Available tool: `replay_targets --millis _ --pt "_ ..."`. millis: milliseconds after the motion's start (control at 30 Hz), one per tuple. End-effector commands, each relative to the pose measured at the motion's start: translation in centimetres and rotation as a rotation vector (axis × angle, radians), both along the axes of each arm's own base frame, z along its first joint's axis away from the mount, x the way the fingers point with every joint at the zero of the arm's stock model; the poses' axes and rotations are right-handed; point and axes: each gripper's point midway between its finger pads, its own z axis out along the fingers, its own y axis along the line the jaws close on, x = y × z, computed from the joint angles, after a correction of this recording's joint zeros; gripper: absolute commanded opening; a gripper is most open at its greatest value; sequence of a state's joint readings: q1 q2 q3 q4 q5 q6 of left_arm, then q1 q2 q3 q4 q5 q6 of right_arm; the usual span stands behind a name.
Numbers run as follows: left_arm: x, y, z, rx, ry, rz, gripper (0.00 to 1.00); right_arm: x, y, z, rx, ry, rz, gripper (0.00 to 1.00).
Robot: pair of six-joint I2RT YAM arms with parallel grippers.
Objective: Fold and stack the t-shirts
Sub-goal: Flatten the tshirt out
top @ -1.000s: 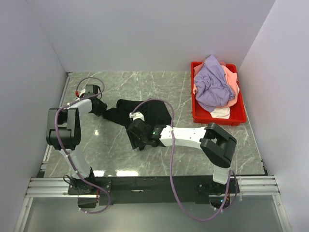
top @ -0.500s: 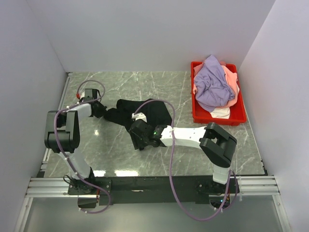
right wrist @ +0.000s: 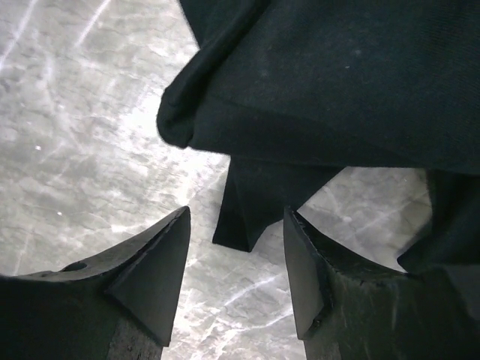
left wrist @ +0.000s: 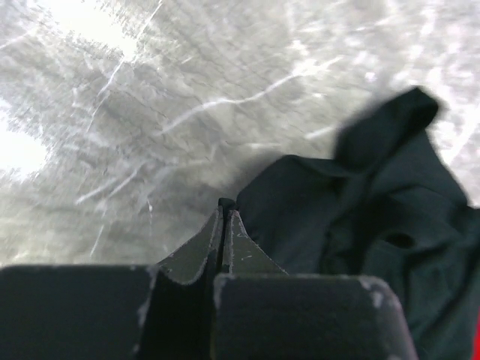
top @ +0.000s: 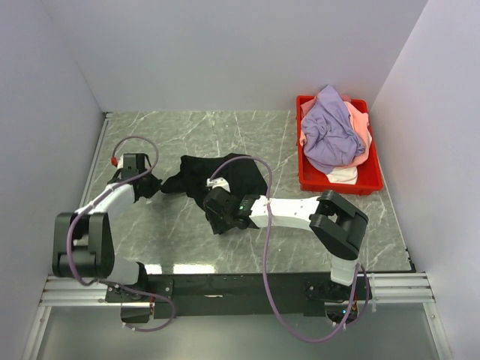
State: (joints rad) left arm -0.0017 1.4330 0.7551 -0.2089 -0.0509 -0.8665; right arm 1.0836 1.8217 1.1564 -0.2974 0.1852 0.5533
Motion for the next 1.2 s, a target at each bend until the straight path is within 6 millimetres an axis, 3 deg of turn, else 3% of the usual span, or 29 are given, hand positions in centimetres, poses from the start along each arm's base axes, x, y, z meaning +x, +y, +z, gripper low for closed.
replay_targets --millis 0,300,433,533,633,733,800,900,933,1000,1033,1100,1133,1167 --pt "-0.7 0.5 1.7 0.027 -0.047 0.012 0.01 0.3 -1.2 -0.4 -0.043 -0.013 -0.027 0.59" --pt "-1.2 0.9 4.7 0.035 -0.127 0.042 0.01 -1.1 -3.9 -2.1 -0.141 0.004 -0.033 0.55" --pt "-1.4 1.1 4.8 0.043 -0.127 0.052 0.01 -1.5 -4.6 -2.8 -0.149 0.01 -0.037 0.53" --pt "-1.4 0.9 5.1 0.036 -0.139 0.044 0.01 -1.4 -4.0 -2.5 -0.12 0.0 -0.027 0.31" --pt "-1.5 0.9 5.2 0.037 -0.143 0.039 0.01 -1.1 -3.0 -2.1 -0.084 -0.011 -0.003 0.27" --pt "-1.4 1.0 5.9 0.041 -0.154 0.039 0.0 -0.6 -2.6 -1.4 -0.075 -0.032 -0.013 0.0" --pt "-1.7 1.4 6.4 0.053 -0.149 0.063 0.01 0.5 -2.9 1.1 -0.046 -0.102 -0.044 0.0" --pt "-0.9 1.8 9.9 0.063 -0.227 0.087 0.01 3.4 -4.4 6.8 0.013 -0.216 -0.127 0.0" --pt "-0.5 1.9 12.2 0.063 -0.284 0.093 0.01 4.1 -5.4 9.1 0.041 -0.247 -0.154 0.0" --pt "-0.2 2.1 14.6 0.064 -0.338 0.111 0.01 7.0 -8.0 12.2 0.066 -0.309 -0.246 0.0" --pt "0.0 2.3 17.0 0.064 -0.391 0.123 0.01 7.8 -9.2 14.5 0.101 -0.342 -0.278 0.0" --pt "0.3 2.8 19.5 0.072 -0.446 0.153 0.01 10.4 -12.1 17.8 0.127 -0.405 -0.363 0.0" --pt "0.4 3.0 21.8 0.074 -0.496 0.164 0.01 10.7 -13.5 19.7 0.146 -0.433 -0.389 0.0" --pt "0.4 3.2 22.9 0.08 -0.515 0.173 0.01 11.3 -14.5 21.1 0.163 -0.456 -0.411 0.0"
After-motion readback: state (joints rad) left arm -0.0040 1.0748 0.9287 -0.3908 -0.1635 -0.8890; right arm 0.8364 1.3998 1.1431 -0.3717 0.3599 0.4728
